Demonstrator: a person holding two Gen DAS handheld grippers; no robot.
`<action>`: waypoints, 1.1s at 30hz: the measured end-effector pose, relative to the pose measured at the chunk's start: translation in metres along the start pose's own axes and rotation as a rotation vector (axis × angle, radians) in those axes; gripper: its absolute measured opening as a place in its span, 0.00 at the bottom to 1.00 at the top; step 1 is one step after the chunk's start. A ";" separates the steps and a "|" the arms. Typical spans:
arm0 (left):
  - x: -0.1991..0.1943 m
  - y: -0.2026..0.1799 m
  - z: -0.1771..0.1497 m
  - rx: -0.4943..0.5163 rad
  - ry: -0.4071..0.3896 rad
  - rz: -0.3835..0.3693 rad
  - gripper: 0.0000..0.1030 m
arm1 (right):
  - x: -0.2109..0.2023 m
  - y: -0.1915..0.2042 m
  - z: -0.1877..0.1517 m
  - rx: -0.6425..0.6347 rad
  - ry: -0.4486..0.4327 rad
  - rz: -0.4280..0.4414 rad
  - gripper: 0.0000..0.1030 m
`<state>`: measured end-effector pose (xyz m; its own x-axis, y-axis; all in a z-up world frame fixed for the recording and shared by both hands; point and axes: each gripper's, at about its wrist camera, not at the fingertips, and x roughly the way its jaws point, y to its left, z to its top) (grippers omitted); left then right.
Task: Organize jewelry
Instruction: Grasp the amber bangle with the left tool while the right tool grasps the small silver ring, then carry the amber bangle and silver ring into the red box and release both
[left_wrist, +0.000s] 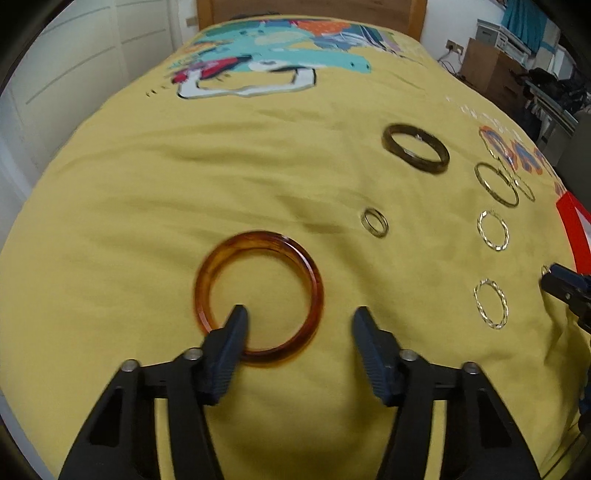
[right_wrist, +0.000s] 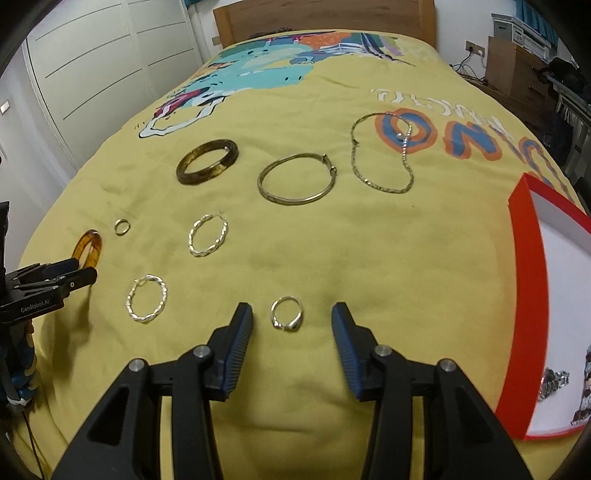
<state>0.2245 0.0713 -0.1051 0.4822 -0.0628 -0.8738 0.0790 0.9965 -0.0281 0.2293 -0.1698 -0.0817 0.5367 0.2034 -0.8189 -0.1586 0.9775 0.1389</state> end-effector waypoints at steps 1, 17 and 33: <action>0.003 -0.001 0.000 0.004 0.006 0.001 0.52 | 0.002 0.000 0.000 0.000 0.002 -0.001 0.42; 0.002 0.002 0.003 -0.070 0.028 -0.056 0.09 | 0.001 -0.009 -0.001 0.014 0.001 0.011 0.16; -0.091 -0.037 -0.031 -0.044 -0.040 -0.155 0.09 | -0.114 -0.013 -0.030 0.040 -0.142 0.003 0.16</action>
<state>0.1507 0.0415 -0.0397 0.5014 -0.2174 -0.8374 0.1172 0.9761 -0.1833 0.1457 -0.2076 -0.0071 0.6489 0.2093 -0.7316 -0.1286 0.9778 0.1656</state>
